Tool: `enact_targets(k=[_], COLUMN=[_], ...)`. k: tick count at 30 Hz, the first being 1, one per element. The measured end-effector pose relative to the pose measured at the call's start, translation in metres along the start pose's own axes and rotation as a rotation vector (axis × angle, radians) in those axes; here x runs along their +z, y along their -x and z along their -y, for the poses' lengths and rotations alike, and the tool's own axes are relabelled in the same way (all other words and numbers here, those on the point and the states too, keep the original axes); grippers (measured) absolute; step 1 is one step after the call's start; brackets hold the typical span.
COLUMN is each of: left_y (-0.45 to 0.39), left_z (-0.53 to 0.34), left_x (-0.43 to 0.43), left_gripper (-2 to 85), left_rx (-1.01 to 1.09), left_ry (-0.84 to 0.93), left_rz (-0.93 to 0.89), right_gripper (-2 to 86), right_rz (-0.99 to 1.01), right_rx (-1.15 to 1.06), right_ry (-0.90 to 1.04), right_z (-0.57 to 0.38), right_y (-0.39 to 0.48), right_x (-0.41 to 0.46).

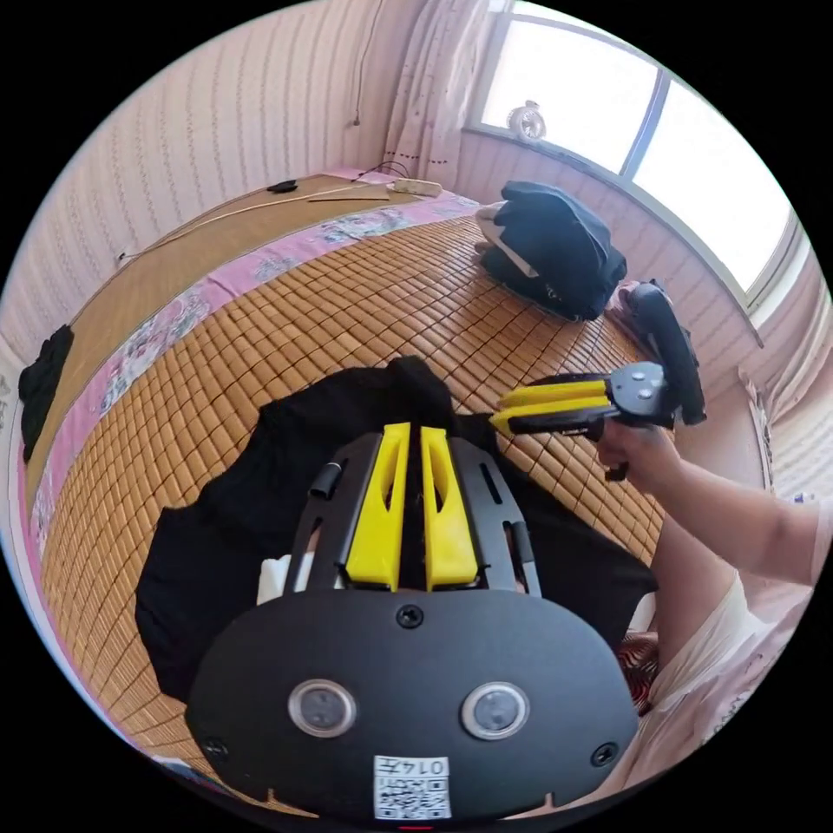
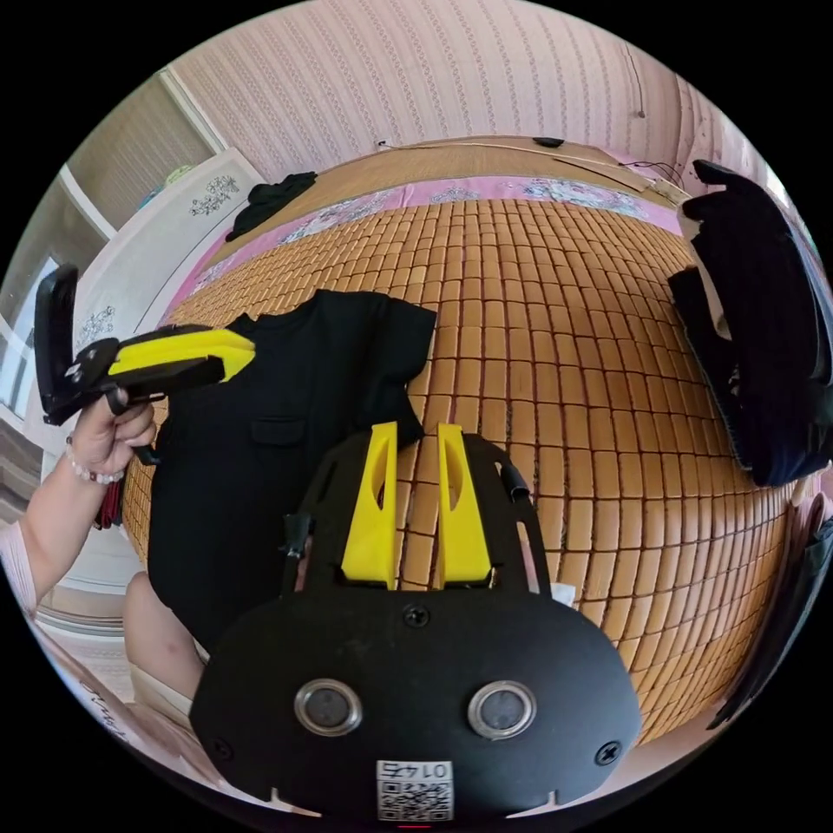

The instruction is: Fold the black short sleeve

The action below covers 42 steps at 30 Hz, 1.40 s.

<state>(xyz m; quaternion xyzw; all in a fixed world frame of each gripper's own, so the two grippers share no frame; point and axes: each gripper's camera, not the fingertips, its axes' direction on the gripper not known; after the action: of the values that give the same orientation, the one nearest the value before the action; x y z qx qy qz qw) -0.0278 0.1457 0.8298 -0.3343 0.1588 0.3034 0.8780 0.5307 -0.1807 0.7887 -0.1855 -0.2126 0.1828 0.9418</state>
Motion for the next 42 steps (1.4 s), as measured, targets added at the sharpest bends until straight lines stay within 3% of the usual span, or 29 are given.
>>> enact_targets(k=[8,11,17,21,25,30,35,42], left_y=[-0.039,-0.036,-0.027,-0.027,-0.024,-0.013,-0.003,-0.003], left_z=[0.098,0.106,0.112,0.116,0.115,0.114,0.110,0.102], left_x=[0.111,0.140,0.136,0.125,0.144,0.131,0.114,0.134], left_gripper=[5.1,2.2,-0.1,4.3,3.0,-0.8,-0.9,1.3], left_rx=[0.047,0.025,-0.024,0.010,0.025,0.005,0.024,-0.048], left_ry=[0.161,0.230,0.190,0.177,0.298,0.221,-0.002,0.070], left_rz=[0.133,0.162,0.125,0.123,0.134,0.079,-0.197,-0.196], right_gripper=[2.0,0.7,2.5,7.4,1.9,-0.4,-0.2,-0.2], right_rz=[0.050,0.088,0.161,0.113,0.102,0.088,0.125,0.028], right_rx=[0.042,0.050,0.063,0.041,0.003,-0.010,0.044,0.082], right_ry=[-0.034,-0.038,-0.109,-0.124,-0.049,-0.076,-0.181,-0.102], right_z=[-0.025,-0.037,-0.061,-0.057,-0.046,-0.059,-0.095,-0.094], right_y=[-0.039,-0.050,-0.064,-0.061,-0.058,-0.059,-0.057,-0.051], right_x=[0.000,-0.007,-0.018,-0.018,-0.006,-0.014,-0.031,-0.013])
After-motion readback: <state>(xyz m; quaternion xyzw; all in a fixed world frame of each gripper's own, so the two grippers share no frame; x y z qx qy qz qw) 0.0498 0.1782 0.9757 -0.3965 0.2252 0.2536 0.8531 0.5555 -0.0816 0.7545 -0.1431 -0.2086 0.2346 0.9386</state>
